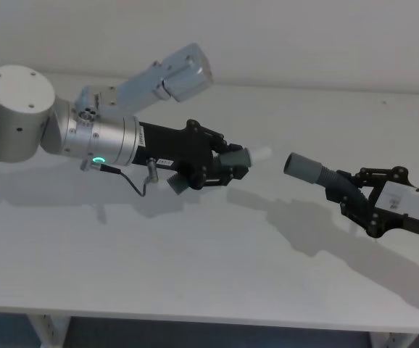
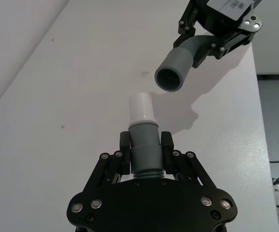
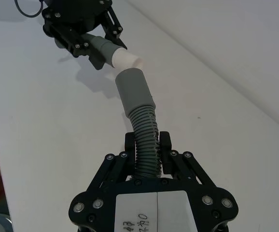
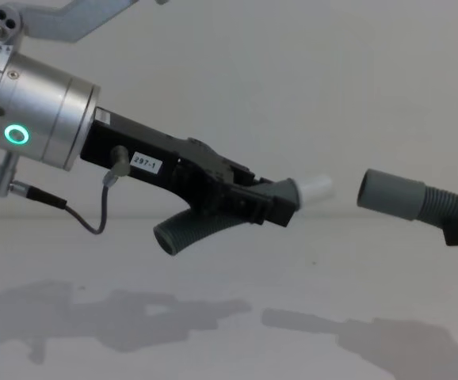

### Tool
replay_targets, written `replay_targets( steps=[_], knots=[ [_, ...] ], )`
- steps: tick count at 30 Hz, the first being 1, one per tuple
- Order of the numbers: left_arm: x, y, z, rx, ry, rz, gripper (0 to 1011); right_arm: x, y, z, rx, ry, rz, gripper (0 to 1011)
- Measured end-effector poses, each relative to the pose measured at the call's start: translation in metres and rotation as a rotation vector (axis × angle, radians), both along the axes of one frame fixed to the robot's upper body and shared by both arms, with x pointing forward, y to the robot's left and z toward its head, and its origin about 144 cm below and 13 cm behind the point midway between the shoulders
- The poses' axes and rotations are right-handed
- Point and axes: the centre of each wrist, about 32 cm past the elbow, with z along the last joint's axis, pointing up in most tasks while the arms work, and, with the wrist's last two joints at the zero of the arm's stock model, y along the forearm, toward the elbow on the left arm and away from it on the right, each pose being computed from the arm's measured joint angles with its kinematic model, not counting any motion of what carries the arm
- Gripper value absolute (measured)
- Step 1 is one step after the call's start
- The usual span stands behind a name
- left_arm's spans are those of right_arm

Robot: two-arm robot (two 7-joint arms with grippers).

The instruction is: Use both hands to pick up one end of the pipe from the table, align the ends, and insert them.

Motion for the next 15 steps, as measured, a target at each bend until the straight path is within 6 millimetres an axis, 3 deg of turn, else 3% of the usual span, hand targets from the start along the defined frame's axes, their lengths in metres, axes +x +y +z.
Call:
replay_targets(
  steps=[15],
  knots=[
    [0.0018, -0.0051, 0.0009, -0.009, 0.007, -0.030, 368, -0.0003, 0.0001, -0.0009, -0.017, 0.000, -0.005, 286]
  ],
)
